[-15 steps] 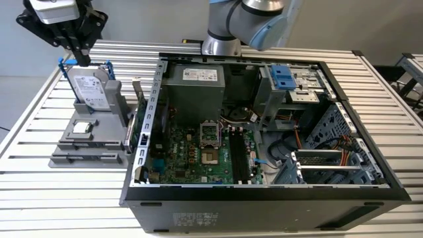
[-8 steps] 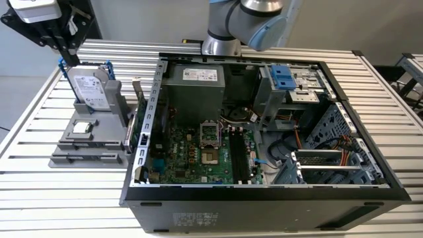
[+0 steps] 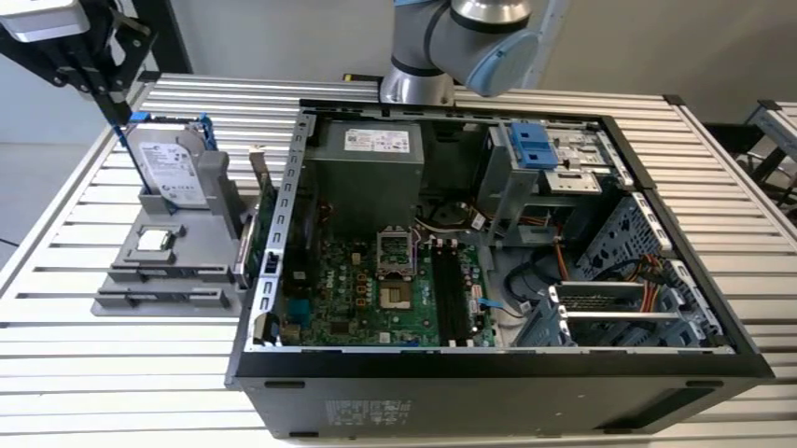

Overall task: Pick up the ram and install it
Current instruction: 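Reach for the ram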

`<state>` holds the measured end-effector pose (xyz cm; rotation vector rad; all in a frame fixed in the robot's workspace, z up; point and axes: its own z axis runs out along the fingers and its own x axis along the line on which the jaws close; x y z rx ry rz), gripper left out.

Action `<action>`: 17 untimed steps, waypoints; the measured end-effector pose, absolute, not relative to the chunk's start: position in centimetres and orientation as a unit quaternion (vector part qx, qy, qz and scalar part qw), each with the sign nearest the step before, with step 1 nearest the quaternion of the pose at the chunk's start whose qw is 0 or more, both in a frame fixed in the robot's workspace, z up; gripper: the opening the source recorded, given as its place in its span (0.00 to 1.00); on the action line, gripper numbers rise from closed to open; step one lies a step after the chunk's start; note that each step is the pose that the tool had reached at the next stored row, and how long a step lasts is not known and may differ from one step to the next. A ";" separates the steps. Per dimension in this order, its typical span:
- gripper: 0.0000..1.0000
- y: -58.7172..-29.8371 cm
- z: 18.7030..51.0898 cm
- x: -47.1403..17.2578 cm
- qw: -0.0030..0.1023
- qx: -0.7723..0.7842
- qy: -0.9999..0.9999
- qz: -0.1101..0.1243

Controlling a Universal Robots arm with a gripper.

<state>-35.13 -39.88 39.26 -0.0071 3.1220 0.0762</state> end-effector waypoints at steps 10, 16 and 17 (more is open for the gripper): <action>0.00 -41.3 39.3 -35.2 0.009 -0.001 1.000 0.024; 0.00 -43.3 39.3 -35.2 0.009 0.003 1.000 0.024; 0.00 -43.6 39.3 -35.2 0.009 0.004 1.000 0.024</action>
